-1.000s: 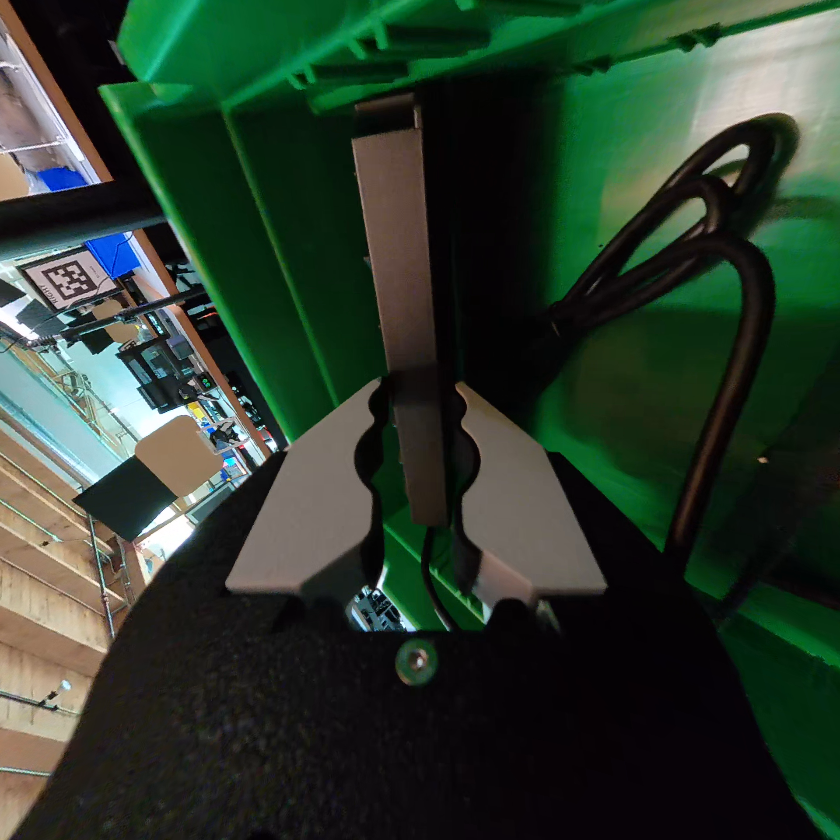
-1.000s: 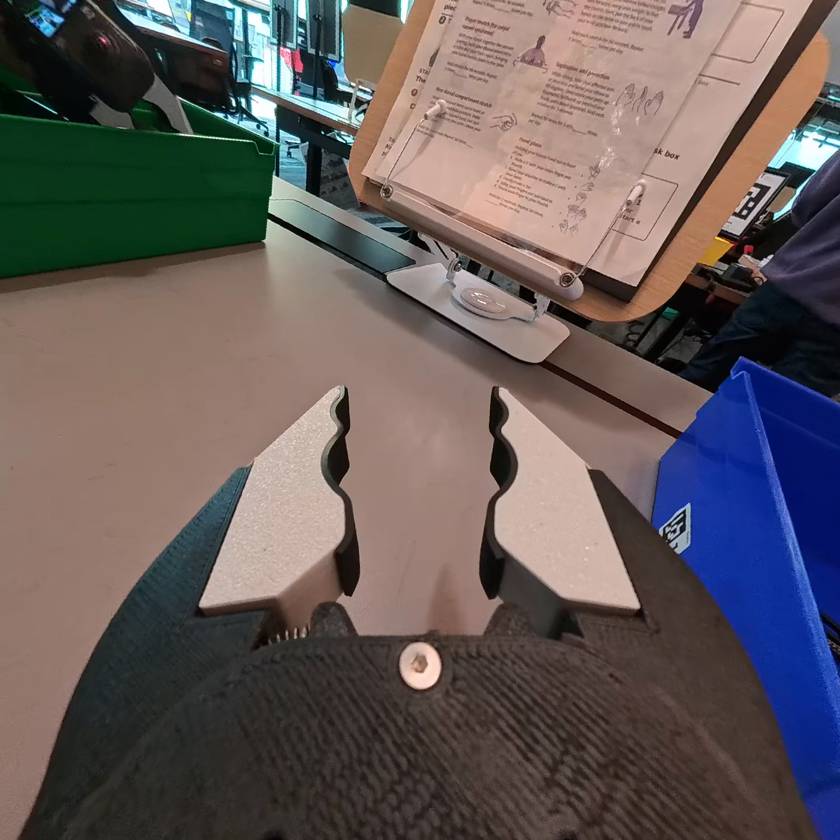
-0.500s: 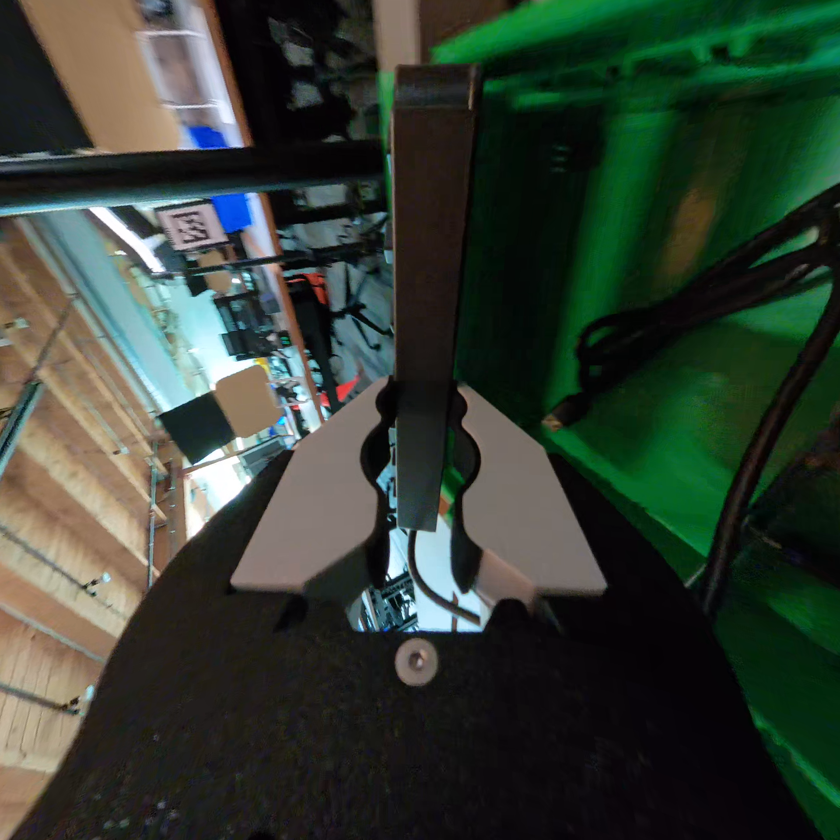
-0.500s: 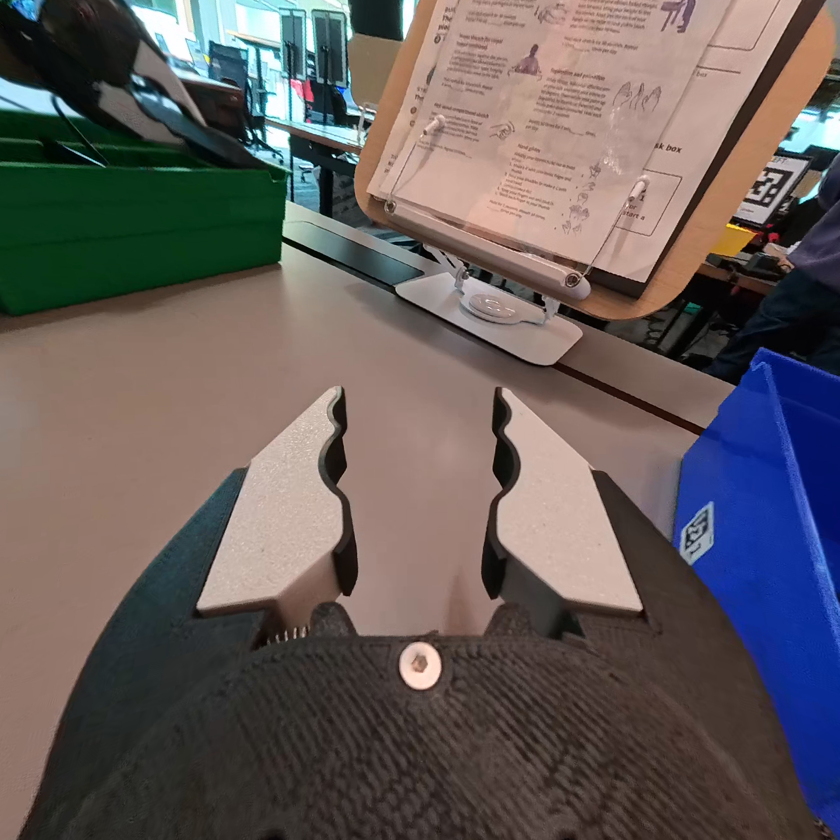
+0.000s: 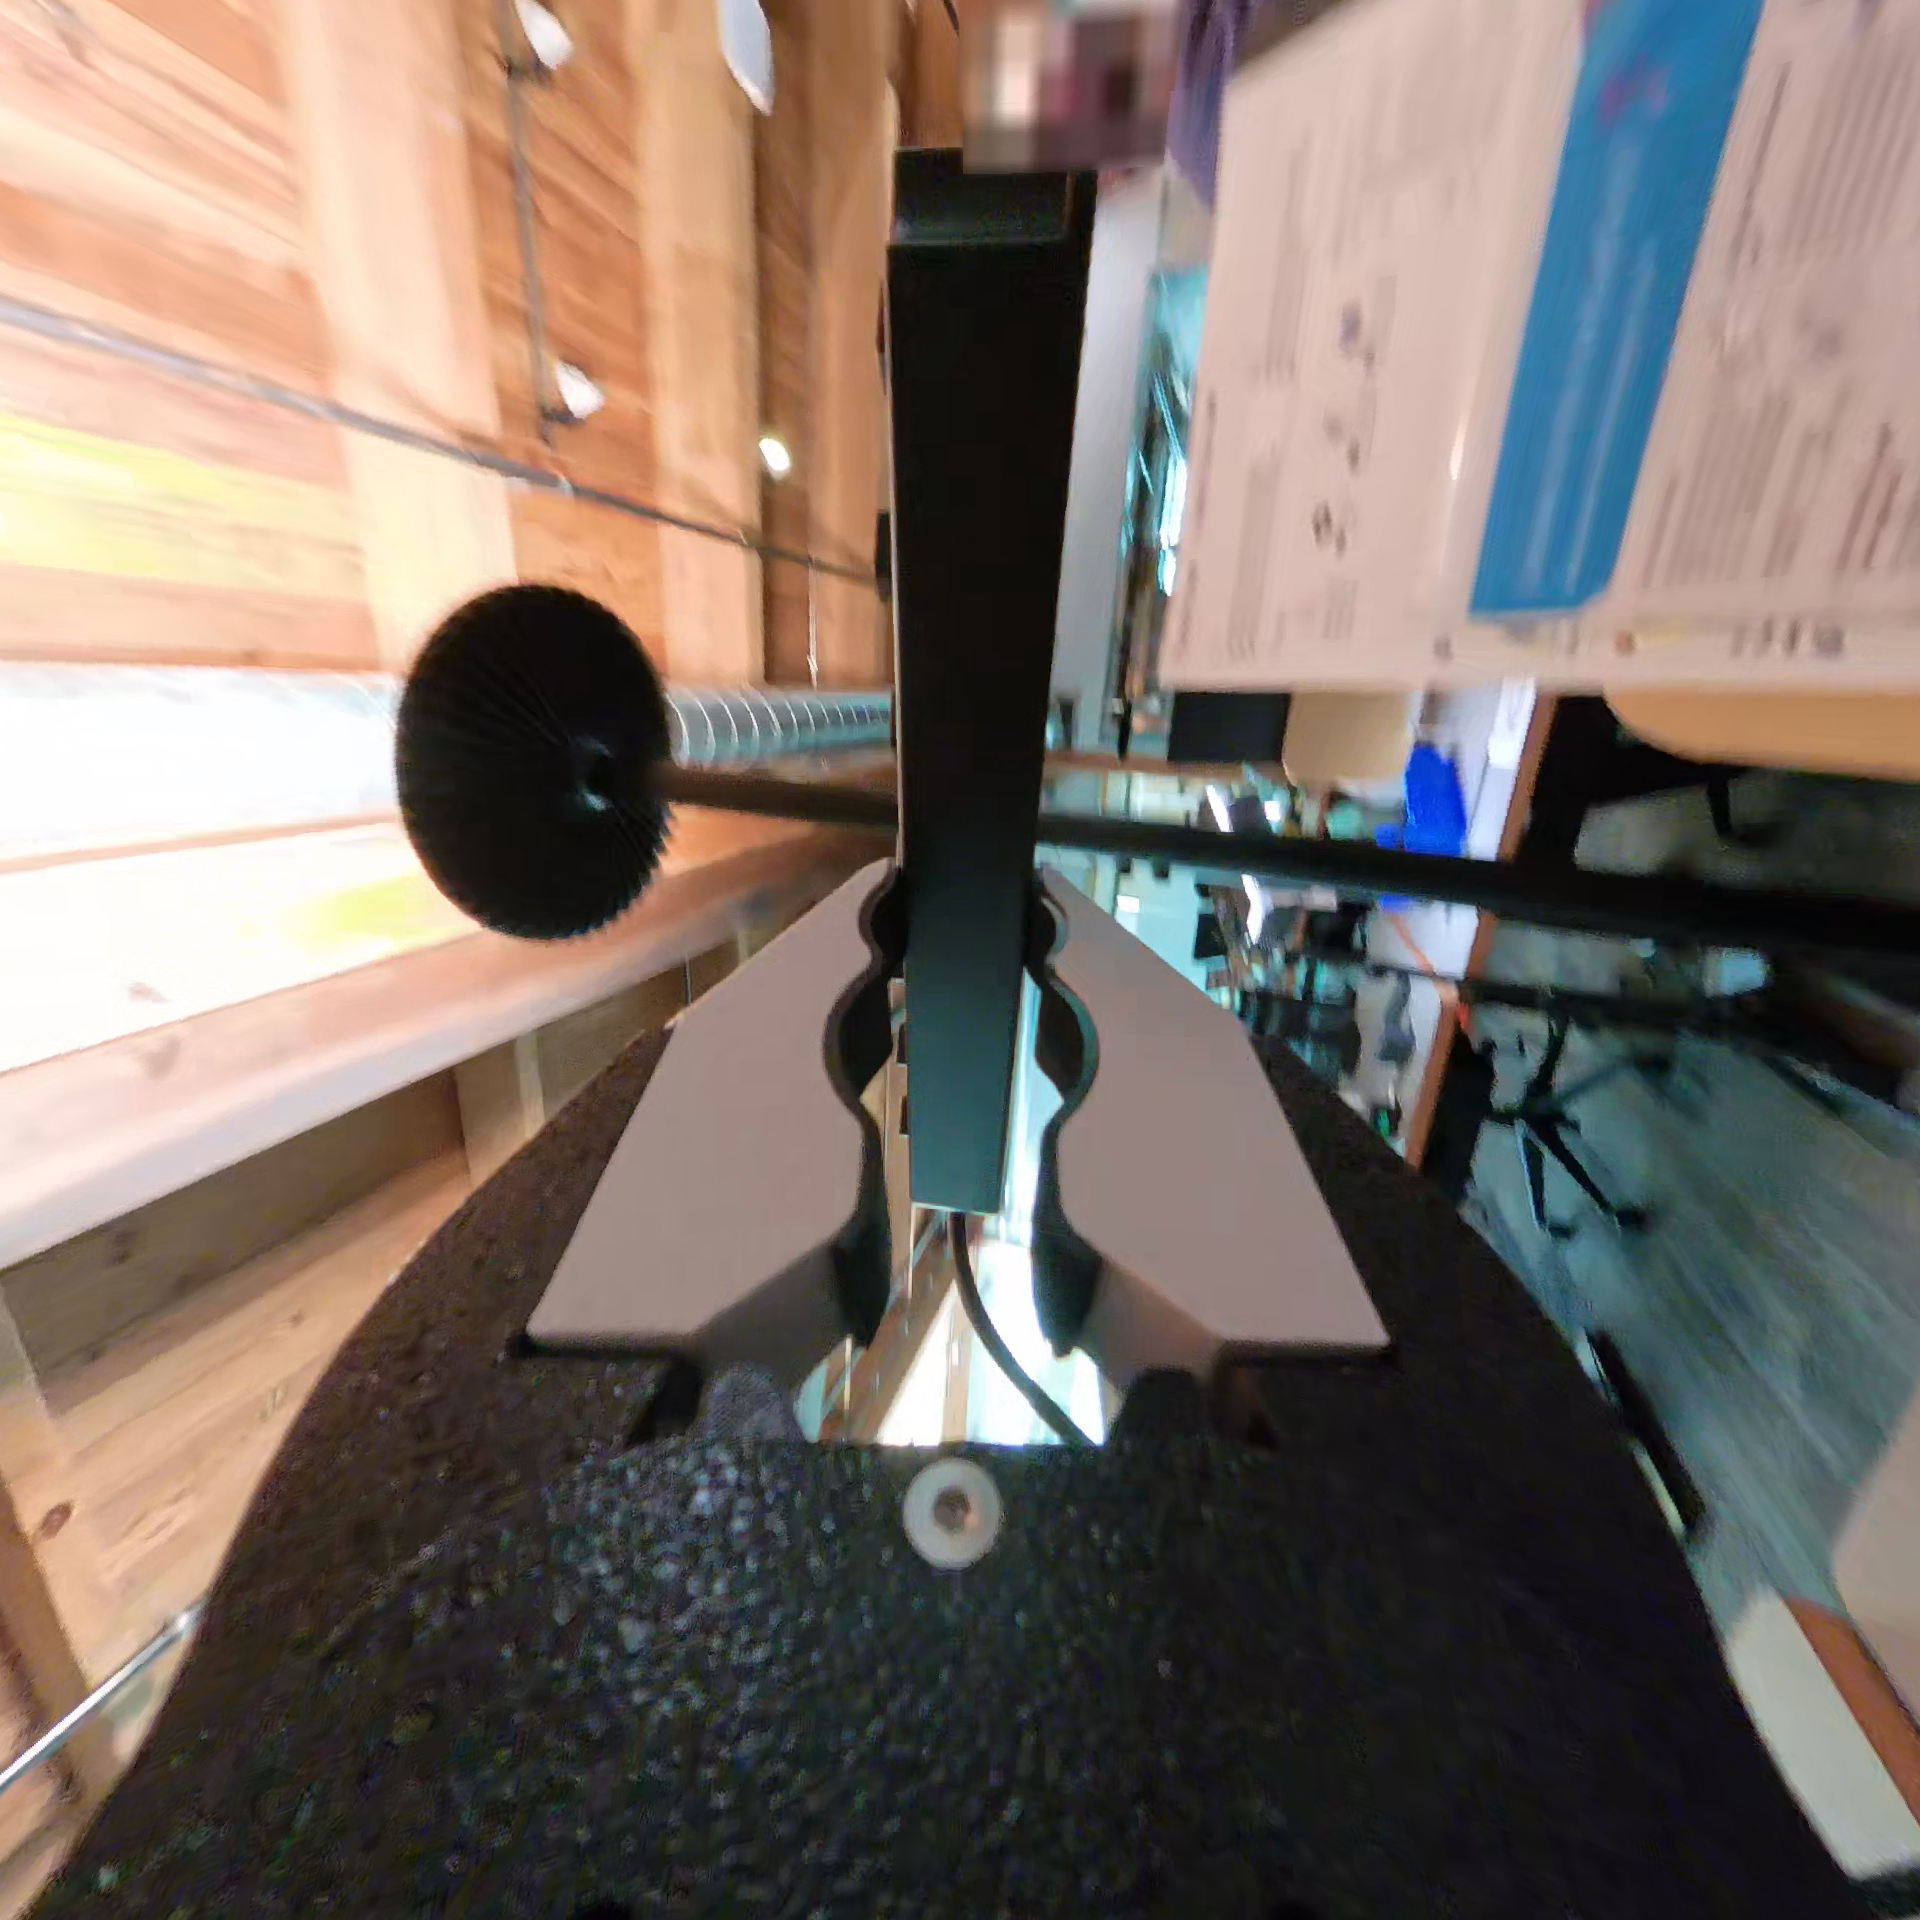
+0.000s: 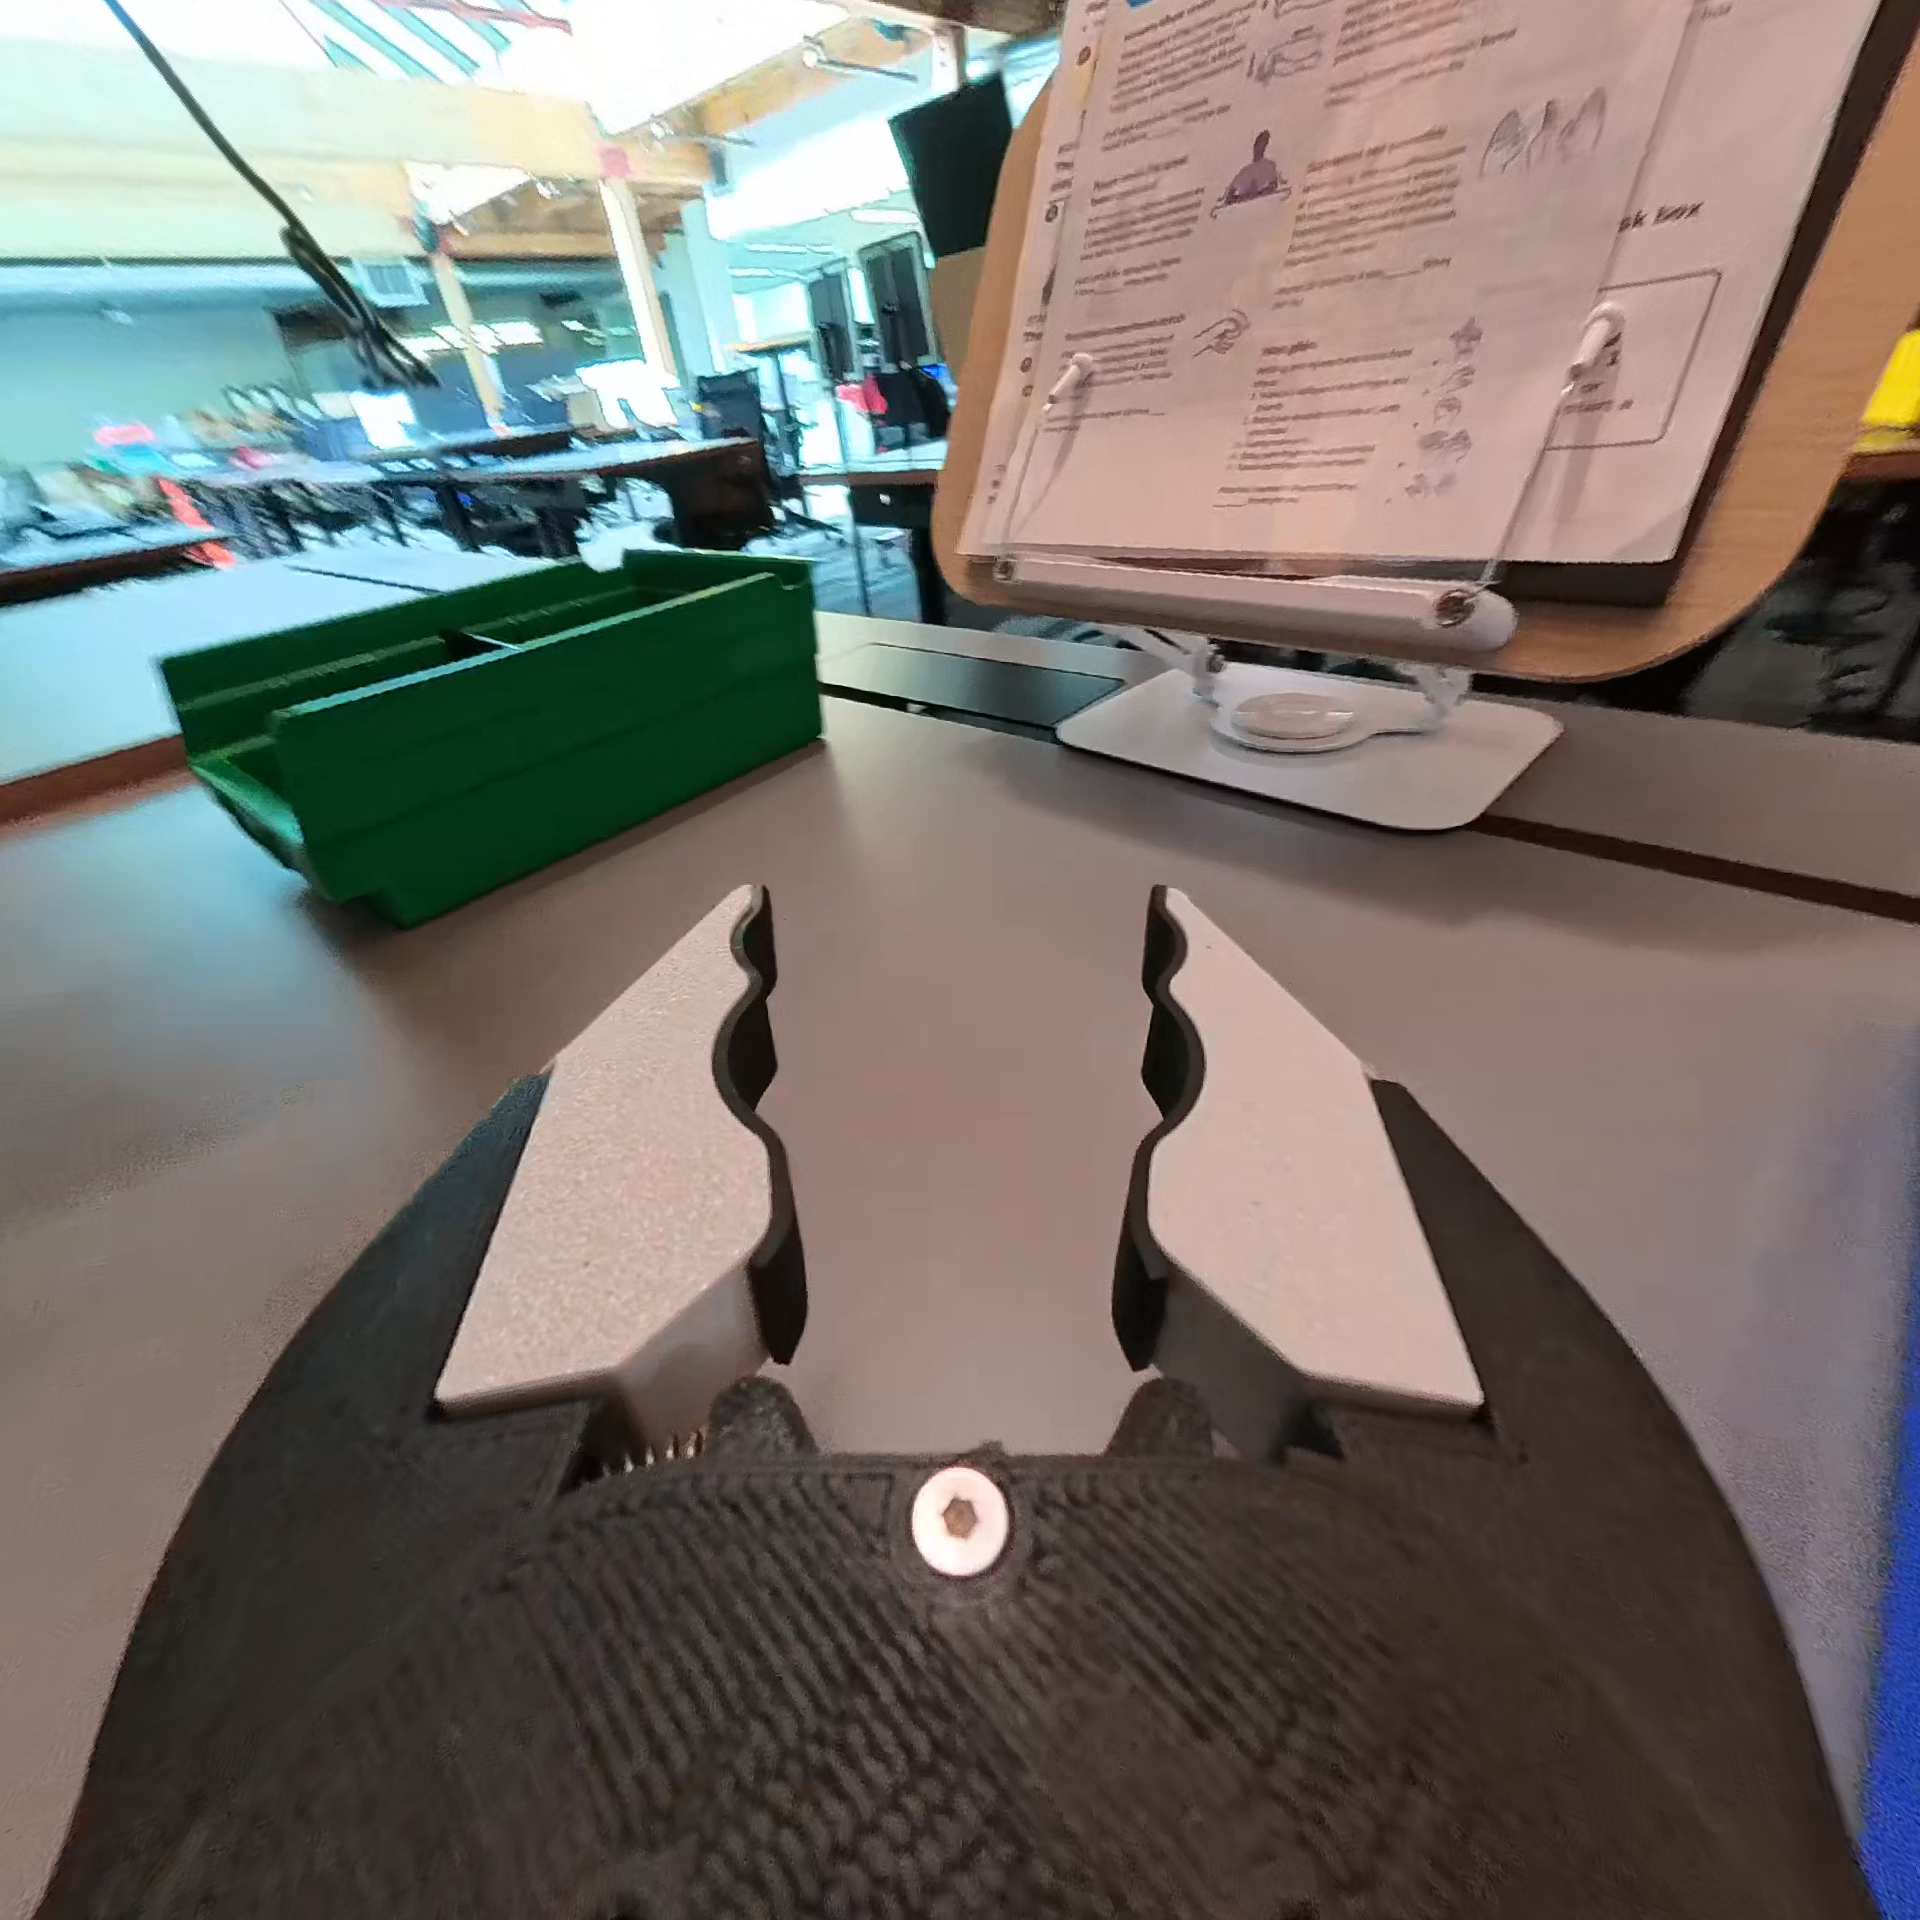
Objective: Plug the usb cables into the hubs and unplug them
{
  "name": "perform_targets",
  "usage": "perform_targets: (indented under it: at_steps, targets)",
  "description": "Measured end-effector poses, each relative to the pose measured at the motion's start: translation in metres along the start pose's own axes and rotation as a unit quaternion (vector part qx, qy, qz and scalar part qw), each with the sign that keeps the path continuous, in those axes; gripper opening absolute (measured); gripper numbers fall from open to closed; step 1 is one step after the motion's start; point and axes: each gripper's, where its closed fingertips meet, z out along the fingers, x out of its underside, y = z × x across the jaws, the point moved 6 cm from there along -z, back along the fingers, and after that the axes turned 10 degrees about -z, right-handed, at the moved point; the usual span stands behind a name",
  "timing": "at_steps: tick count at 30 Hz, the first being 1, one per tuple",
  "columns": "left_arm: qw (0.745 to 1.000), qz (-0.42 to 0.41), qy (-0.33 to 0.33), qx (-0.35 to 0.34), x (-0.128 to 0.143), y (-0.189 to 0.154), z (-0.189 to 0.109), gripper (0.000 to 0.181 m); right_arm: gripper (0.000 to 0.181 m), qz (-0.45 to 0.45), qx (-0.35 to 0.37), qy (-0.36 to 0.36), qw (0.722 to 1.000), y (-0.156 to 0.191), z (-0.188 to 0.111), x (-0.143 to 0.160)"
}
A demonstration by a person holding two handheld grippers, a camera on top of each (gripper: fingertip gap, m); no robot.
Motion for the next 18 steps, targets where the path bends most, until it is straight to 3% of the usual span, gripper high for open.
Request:
perform_targets:
  at_steps: [3, 6, 10, 13, 16, 18]
  targets:
    - [0.998, 0.000, -0.070, 0.001, -0.046, 0.008, -0.005, 0.020, 0.074, 0.055, -0.051, -0.034, 0.997, 0.005, -0.002, -0.007]
    - [0.988, 0.047, -0.145, 0.005, -0.086, -0.019, -0.018, 0.020, 0.083, 0.135, -0.131, -0.081, 0.979, 0.012, -0.007, -0.019]
    - [0.957, 0.151, -0.248, 0.002, -0.134, -0.092, -0.053, 0.020, 0.086, 0.269, -0.280, -0.158, 0.908, 0.020, -0.022, -0.041]
    - [0.930, 0.213, -0.298, 0.022, -0.155, -0.155, -0.075, 0.020, 0.085, 0.312, -0.346, -0.190, 0.864, 0.022, -0.033, -0.051]
    - [0.895, 0.289, -0.339, 0.015, -0.165, -0.205, -0.091, 0.020, 0.085, 0.314, -0.374, -0.189, 0.852, 0.027, -0.036, -0.054]
    - [0.884, 0.297, -0.361, 0.019, -0.171, -0.227, -0.099, 0.020, 0.086, 0.309, -0.379, -0.182, 0.853, 0.030, -0.035, -0.053]
